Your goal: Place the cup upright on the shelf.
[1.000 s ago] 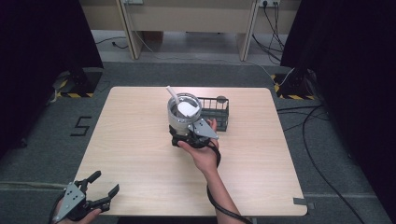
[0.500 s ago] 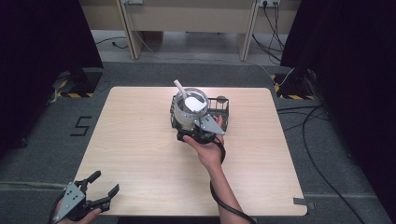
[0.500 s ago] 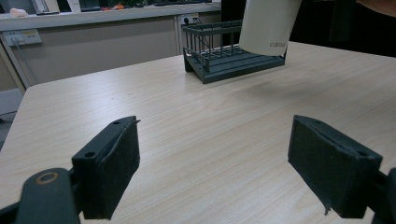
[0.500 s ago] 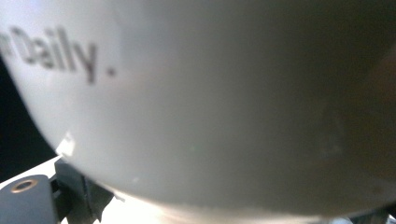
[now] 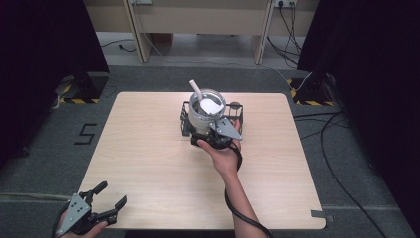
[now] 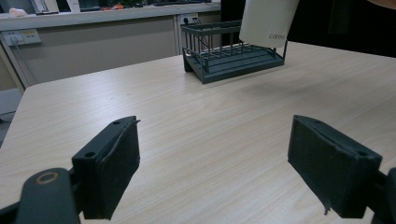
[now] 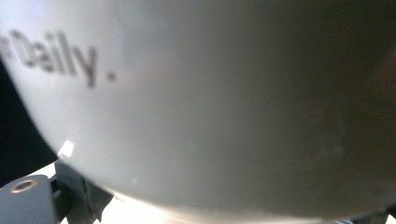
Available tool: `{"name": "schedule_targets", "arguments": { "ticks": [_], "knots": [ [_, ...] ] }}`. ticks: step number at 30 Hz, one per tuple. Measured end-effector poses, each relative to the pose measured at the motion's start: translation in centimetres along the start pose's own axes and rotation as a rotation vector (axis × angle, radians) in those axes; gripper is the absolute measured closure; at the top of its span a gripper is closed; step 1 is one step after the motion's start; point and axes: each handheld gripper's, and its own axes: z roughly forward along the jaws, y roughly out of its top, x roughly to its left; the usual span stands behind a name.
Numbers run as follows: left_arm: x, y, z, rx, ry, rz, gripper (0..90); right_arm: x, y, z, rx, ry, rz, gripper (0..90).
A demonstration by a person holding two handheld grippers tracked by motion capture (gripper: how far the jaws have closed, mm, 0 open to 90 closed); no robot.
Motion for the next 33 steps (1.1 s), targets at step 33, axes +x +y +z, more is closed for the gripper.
{"name": "schedule_targets", "arguments": {
  "ticks": [33],
  "knots": [
    [0.1,0.0,0.0,0.000,0.002,-0.003,16.2,-2.8,2.3,0.3,-0.013,-0.070,-0.005,9.7]
  ]
}}
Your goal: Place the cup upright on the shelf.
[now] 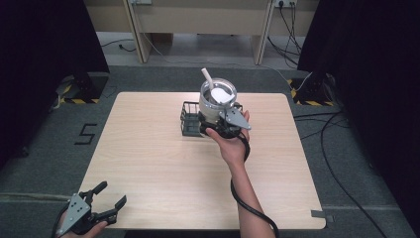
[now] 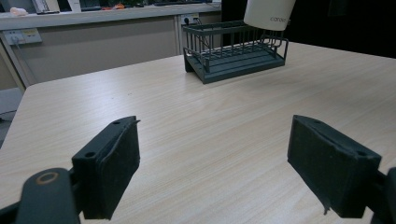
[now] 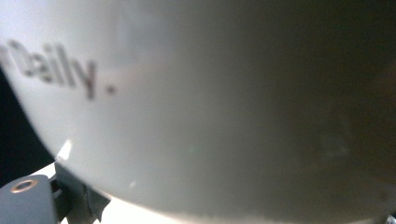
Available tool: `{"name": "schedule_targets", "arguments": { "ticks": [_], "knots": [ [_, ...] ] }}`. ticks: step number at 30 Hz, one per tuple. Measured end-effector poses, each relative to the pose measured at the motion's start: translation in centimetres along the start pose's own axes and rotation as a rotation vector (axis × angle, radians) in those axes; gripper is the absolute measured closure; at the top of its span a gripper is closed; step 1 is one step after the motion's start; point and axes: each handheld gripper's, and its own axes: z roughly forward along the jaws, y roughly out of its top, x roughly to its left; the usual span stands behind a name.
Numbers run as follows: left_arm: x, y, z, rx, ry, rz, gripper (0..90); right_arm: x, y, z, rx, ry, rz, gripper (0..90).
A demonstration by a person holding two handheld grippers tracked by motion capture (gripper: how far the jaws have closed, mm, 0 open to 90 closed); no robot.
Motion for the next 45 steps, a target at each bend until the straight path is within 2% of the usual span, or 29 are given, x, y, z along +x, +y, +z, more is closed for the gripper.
{"name": "schedule_targets", "arguments": {
  "ticks": [45],
  "knots": [
    [0.1,-0.1,0.1,0.002,0.003,-0.005,16.3,-2.7,2.3,2.2,0.008,-0.085,0.004,9.8]
  ]
}}
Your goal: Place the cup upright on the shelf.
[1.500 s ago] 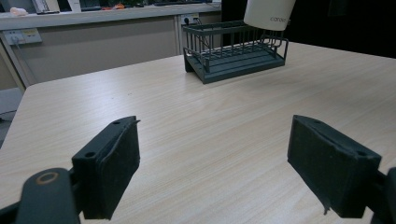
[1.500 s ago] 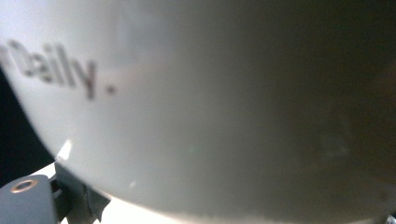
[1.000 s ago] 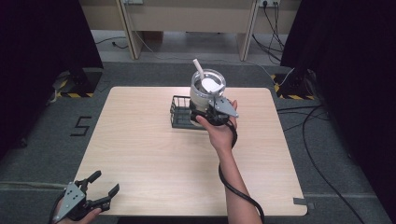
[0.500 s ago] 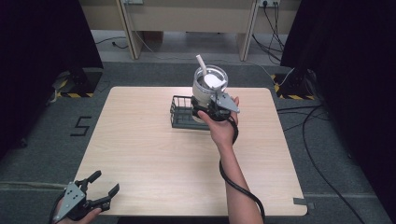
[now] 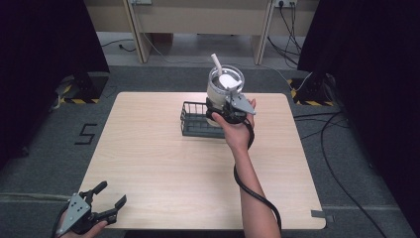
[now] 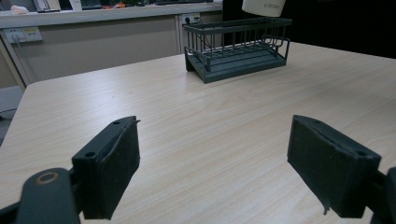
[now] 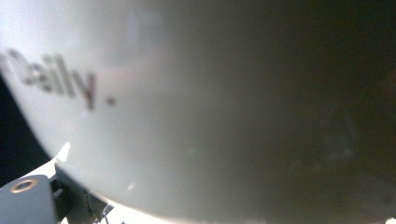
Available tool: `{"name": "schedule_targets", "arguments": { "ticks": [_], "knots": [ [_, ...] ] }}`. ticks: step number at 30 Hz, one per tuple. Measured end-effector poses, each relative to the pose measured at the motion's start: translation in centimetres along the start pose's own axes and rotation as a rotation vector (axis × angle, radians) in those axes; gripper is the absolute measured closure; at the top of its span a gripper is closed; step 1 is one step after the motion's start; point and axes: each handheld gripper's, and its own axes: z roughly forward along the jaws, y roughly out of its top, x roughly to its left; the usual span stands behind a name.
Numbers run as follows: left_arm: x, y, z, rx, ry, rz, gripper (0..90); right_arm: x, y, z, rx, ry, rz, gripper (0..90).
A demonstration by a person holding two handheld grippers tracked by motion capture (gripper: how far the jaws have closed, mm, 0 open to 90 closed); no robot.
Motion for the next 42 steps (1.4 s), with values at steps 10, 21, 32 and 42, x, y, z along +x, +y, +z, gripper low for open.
{"name": "schedule_targets", "arguments": {
  "ticks": [10,21,32,42],
  "knots": [
    [0.1,0.0,0.0,0.000,0.003,-0.002,16.3,-0.4,0.5,0.9,0.004,-0.012,0.004,9.7],
    [0.1,0.0,-0.1,0.000,0.005,-0.003,16.3,-0.8,0.8,2.0,0.016,-0.028,-0.006,9.8],
    [0.2,-0.1,-0.1,-0.001,0.006,-0.008,16.3,-1.1,0.2,3.2,0.043,-0.038,-0.010,9.8],
    [0.3,-0.1,-0.1,-0.001,0.008,-0.008,16.3,-1.0,-0.4,4.1,0.064,-0.045,-0.013,9.8]
  ]
}}
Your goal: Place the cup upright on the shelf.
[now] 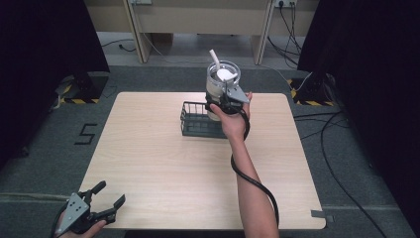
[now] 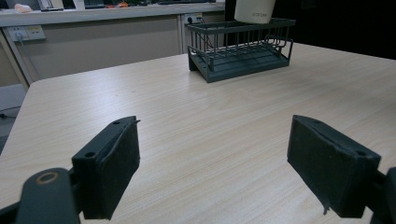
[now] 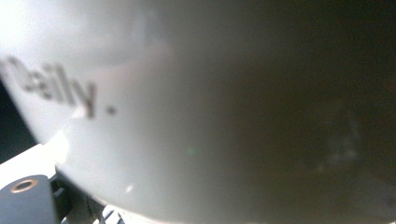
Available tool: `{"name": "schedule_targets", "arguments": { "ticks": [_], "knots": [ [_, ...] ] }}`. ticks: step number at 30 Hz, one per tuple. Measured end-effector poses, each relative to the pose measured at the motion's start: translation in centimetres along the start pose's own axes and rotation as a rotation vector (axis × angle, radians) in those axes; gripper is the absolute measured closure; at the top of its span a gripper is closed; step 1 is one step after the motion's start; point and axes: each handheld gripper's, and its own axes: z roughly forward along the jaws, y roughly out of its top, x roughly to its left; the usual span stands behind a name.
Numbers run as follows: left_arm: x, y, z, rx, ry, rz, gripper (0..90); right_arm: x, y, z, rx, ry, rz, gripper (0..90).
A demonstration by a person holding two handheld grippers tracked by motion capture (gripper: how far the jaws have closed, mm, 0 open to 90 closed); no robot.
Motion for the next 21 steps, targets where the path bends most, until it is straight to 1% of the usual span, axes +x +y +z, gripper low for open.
{"name": "schedule_targets", "arguments": {
  "ticks": [11,21],
  "knots": [
    [0.0,0.0,0.0,-0.001,-0.001,-0.002,16.3,0.1,-0.3,0.8,0.010,-0.005,-0.014,9.7],
    [0.1,0.0,0.0,-0.001,0.000,-0.003,16.3,0.1,-0.7,1.4,0.025,-0.012,-0.016,9.8]
  ]
}}
